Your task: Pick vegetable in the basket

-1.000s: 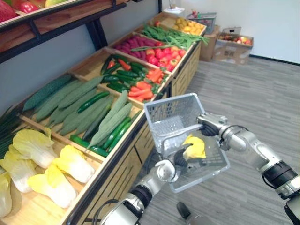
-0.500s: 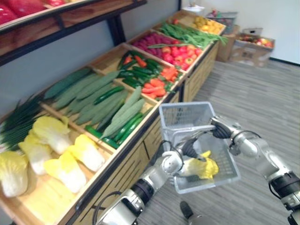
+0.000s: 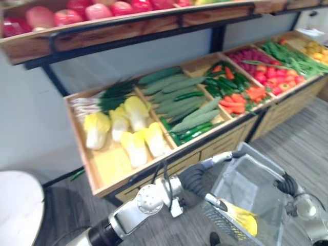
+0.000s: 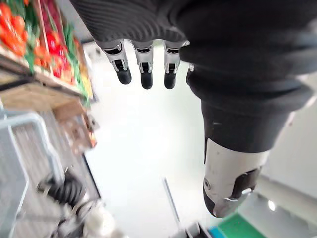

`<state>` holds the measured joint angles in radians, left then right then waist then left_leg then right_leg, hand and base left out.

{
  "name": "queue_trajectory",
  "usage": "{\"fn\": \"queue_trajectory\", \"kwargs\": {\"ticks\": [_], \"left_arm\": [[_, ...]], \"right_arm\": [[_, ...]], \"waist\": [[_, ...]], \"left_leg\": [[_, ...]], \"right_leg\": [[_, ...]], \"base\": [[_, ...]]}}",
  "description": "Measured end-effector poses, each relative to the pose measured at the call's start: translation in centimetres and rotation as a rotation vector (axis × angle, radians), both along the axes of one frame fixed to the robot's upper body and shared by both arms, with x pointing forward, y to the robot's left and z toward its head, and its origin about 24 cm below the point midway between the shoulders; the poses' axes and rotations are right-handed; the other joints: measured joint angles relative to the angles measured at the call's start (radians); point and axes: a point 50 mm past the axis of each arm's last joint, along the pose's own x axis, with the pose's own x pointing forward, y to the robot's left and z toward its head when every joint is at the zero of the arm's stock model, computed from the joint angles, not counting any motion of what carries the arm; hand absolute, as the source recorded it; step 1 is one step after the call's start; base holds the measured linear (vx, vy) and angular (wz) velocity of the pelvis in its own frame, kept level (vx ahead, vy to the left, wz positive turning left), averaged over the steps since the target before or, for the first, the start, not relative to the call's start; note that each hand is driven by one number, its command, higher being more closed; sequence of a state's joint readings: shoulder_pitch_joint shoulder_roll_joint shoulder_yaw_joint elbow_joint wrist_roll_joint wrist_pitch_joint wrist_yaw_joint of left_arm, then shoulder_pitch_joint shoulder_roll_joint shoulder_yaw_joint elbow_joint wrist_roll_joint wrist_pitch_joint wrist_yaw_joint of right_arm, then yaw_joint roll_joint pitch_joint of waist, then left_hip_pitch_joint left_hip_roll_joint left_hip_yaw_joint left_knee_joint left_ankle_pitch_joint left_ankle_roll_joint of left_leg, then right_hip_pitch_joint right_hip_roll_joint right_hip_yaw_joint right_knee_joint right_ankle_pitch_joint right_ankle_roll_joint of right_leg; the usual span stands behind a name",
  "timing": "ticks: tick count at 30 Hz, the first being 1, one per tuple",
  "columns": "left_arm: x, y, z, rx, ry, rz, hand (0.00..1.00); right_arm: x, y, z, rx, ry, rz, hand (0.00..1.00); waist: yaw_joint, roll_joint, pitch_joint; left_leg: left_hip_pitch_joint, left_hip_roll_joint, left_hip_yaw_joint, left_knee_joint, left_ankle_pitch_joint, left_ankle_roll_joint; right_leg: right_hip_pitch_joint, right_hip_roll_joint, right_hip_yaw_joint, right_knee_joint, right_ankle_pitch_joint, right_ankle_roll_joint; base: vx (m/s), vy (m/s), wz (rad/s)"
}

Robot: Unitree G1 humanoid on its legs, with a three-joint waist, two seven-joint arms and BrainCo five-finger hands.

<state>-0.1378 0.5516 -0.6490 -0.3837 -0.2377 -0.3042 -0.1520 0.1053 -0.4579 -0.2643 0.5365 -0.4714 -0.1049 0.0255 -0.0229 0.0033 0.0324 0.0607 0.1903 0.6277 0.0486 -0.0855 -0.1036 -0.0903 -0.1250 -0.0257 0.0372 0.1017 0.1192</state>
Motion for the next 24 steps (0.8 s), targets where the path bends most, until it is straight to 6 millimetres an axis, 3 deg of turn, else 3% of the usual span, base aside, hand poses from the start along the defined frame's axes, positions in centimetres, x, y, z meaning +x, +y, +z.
{"fn": "queue_trajectory", "kwargs": {"ticks": [4, 6, 9, 12, 15, 19, 21, 24], "left_arm": [[0.7, 3.5, 0.8, -0.077, -0.021, 0.237, 0.00], [1.1, 5.8, 0.7, -0.124, -0.019, 0.396, 0.00], [1.8, 9.5, -0.6, -0.242, 0.026, 0.739, 0.00], [1.6, 13.7, -3.9, -0.225, 0.134, 1.092, 0.00], [0.8, 16.8, -7.4, -0.108, 0.270, 1.307, 0.00], [-0.8, 20.3, -10.5, 0.072, 0.372, 1.527, 0.00], [-2.0, 21.8, -11.7, 0.099, 0.417, 1.643, 0.00], [-5.4, 24.9, -14.9, 0.123, 0.607, 1.866, 0.00]], "right_arm": [[-3.4, -0.2, -3.3, 0.112, 0.042, -0.231, 1.00], [-5.0, 0.4, -5.0, 0.190, 0.062, -0.333, 1.00], [-8.0, 0.2, -7.0, 0.278, 0.095, -0.523, 1.00], [-10.0, -0.3, -7.9, 0.296, 0.140, -0.633, 1.00], [-11.1, -0.5, -8.2, 0.318, 0.150, -0.714, 1.00], [-11.6, -0.4, -8.4, 0.325, 0.157, -0.734, 1.00], [-12.0, -0.2, -8.5, 0.333, 0.156, -0.754, 1.00], [-12.7, -0.1, -8.6, 0.333, 0.159, -0.773, 1.00]], "waist": [[0.010, -0.016, -0.010], [0.014, -0.041, -0.027], [0.028, -0.043, -0.031], [0.038, -0.046, -0.035], [0.030, -0.050, -0.036], [0.024, -0.054, -0.040], [0.024, -0.058, -0.044], [0.023, -0.060, -0.055]], "left_leg": [[-0.021, -0.033, -0.114, -0.068, 0.057, 0.015], [-0.039, -0.061, -0.157, -0.104, 0.085, 0.017], [-0.047, -0.077, -0.235, -0.152, 0.132, 0.015], [-0.067, -0.079, -0.287, -0.152, 0.149, 0.027], [-0.073, -0.085, -0.318, -0.152, 0.154, 0.031], [-0.075, -0.086, -0.330, -0.152, 0.156, 0.033], [-0.074, -0.085, -0.335, -0.152, 0.155, 0.032], [-0.074, -0.084, -0.337, -0.152, 0.153, 0.030]], "right_leg": [[0.026, -0.026, -0.091, -0.009, -0.005, 0.002], [0.029, -0.046, -0.121, -0.021, -0.041, 0.013], [0.043, -0.051, -0.188, -0.026, -0.058, 0.014], [0.051, -0.048, -0.235, -0.025, -0.063, 0.013], [0.062, -0.051, -0.263, -0.025, -0.069, 0.008], [0.069, -0.053, -0.275, -0.026, -0.075, 0.001], [0.077, -0.054, -0.284, -0.030, -0.079, 0.002], [0.079, -0.053, -0.293, -0.036, -0.082, 0.001]], "base": [[-0.02, 0.006, 0.83], [-0.01, -0.014, 0.71], [0.03, -0.017, 0.65], [0.03, -0.009, 0.44], [0.03, 0.016, 0.29], [0.02, 0.016, 0.10], [0.02, -0.004, 0.09], [0.03, 0.000, 0.03]]}}
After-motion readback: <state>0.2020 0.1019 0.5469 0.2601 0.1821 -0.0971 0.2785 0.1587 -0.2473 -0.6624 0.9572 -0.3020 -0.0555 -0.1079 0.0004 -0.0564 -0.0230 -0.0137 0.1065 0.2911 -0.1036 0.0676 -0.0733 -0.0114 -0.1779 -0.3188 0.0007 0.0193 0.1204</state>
